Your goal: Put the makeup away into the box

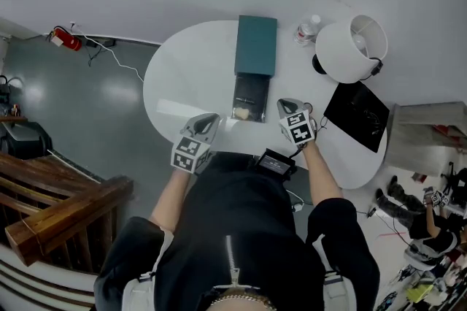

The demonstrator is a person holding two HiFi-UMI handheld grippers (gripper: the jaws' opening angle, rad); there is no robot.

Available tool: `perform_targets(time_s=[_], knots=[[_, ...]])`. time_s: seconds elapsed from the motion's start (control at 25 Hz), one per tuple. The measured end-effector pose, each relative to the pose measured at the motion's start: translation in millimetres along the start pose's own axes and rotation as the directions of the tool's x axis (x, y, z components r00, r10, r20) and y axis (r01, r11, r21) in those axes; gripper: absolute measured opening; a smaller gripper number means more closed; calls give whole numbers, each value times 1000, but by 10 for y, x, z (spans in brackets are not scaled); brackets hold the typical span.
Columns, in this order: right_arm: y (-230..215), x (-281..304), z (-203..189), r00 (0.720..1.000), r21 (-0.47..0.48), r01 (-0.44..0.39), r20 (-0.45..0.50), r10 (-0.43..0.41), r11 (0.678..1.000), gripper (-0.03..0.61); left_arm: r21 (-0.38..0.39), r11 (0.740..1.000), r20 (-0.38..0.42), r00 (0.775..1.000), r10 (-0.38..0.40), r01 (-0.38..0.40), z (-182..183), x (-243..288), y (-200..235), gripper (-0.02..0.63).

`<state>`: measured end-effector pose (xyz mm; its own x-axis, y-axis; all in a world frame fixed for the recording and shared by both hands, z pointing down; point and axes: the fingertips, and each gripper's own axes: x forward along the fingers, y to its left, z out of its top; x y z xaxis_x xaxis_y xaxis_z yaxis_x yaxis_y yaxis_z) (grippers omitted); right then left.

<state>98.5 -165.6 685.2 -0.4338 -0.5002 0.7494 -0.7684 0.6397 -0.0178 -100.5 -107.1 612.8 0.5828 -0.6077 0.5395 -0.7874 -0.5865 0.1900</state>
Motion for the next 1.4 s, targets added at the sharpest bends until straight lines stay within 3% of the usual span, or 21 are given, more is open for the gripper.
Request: perform_targets(time_s=[0.52,0.84,1.12,1.4], knots=[[-531,-482,-576,987,189,155,9,-159,970,6,92,983,-39,987,-158,161,248,554,-473,14],[-824,-726,-827,943,254,324,-6,-333,911,9,125,965,-72,972,-222,230,303,765,-679,14],[-830,-681,-952,943,268,323,-9,-333,907,166,132,959,-90,966,-242,252,296,844,-738,14],[-853,-518,-1002,948,269,315,-36,-317,910,242,121,964,-97,970,-225,236,273,830,-624,14]])
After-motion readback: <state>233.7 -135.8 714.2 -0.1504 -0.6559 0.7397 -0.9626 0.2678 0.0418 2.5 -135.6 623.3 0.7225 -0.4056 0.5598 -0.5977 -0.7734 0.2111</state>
